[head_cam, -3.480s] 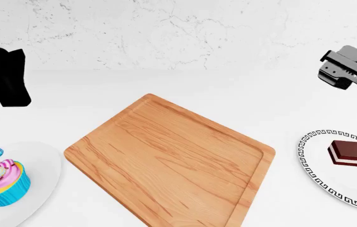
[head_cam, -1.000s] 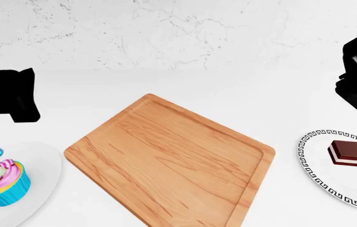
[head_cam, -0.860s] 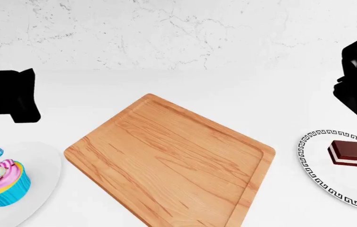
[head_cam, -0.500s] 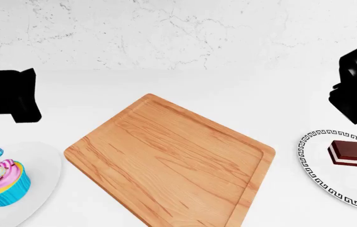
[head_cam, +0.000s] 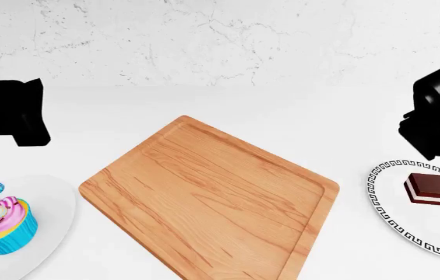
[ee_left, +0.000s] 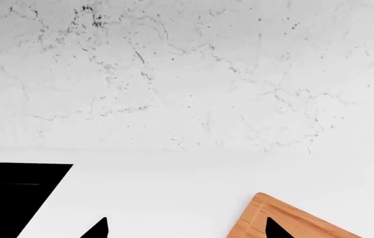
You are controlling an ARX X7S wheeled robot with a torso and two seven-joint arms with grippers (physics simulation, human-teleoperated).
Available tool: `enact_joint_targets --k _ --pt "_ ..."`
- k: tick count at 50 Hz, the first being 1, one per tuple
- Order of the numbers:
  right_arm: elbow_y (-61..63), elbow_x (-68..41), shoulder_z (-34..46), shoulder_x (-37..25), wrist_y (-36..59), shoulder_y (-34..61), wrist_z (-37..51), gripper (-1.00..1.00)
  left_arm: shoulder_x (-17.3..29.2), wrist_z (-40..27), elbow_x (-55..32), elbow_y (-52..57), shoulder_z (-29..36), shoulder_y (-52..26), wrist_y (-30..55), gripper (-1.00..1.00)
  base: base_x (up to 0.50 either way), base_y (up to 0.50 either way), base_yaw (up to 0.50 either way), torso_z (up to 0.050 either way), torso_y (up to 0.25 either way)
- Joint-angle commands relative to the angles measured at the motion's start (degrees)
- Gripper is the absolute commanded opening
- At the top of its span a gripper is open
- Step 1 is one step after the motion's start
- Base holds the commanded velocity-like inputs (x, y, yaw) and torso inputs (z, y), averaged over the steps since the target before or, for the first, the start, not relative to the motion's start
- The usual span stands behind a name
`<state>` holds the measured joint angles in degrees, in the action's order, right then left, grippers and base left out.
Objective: Move the dessert items from the plate to the tray.
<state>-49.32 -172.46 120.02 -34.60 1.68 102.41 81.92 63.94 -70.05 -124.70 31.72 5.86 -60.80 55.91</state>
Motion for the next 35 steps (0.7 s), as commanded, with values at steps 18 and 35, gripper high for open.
enact_joint_targets --k 18,35 --pt "-1.41 0.34 -2.61 -0.71 0.71 -3.9 -1.21 1.0 -0.4 0.59 1.17 0.27 0.53 1.04 -0.45 1.0 0.0 0.0 0.0 0.0 0.0" --pt "-1.83 1.2 -4.03 -0.69 0.84 -5.59 -2.18 1.0 -0.41 0.9 1.75 0.64 0.37 2.34 -1.04 1.0 0.0 0.0 0.0 0.0 0.0"
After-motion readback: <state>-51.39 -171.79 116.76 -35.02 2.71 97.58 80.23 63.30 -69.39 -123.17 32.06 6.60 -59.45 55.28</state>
